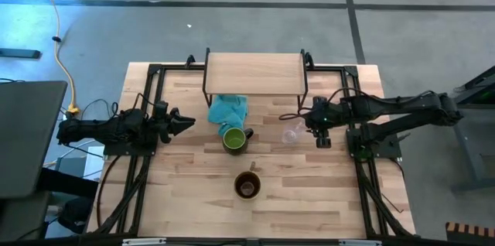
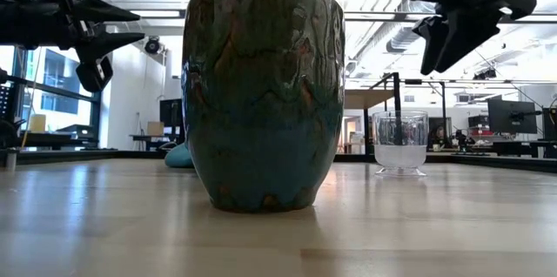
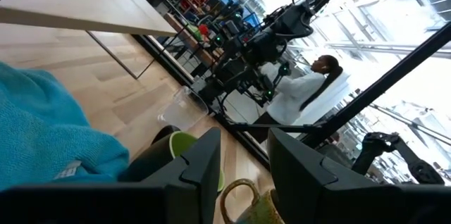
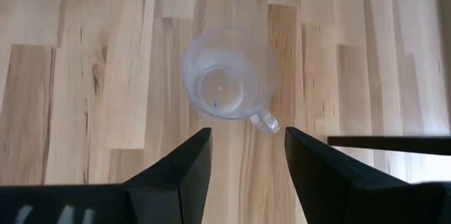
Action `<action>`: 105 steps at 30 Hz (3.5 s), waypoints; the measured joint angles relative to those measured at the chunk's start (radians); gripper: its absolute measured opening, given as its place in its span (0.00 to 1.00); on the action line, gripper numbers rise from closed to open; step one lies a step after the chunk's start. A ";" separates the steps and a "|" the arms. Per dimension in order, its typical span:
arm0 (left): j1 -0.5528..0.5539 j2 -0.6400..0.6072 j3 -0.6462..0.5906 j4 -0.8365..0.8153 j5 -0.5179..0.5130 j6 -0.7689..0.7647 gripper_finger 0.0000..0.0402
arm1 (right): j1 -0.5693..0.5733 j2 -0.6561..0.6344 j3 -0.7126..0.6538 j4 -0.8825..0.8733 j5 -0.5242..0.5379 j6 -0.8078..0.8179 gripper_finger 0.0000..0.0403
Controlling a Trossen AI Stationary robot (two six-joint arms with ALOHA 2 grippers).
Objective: Stack small to large cups/mugs on shelf
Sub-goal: Put the transparent mug on the shelf
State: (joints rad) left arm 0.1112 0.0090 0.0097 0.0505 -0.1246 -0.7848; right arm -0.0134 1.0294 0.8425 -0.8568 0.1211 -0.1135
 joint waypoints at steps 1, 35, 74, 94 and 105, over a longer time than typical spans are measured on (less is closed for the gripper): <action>0.000 0.000 0.000 0.000 0.000 -0.003 0.26 | -0.003 0.000 0.000 0.000 0.000 0.000 0.43; 0.000 0.000 0.000 0.001 0.003 -0.060 0.26 | -0.128 0.019 -0.105 0.178 -0.085 -0.026 0.43; 0.000 0.000 0.000 -0.001 0.026 -0.077 0.26 | -0.197 0.182 -0.106 0.181 -0.184 -0.068 0.43; 0.000 0.000 0.000 0.000 0.026 -0.085 0.26 | -0.079 0.279 -0.105 0.409 -0.114 -0.066 0.43; 0.000 0.000 0.000 0.000 0.027 -0.089 0.26 | -0.030 0.388 -0.105 0.530 -0.067 -0.043 0.43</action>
State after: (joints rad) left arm 0.1108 0.0086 0.0097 0.0502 -0.0978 -0.8734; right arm -0.0431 1.4172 0.7372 -0.3263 0.0538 -0.1567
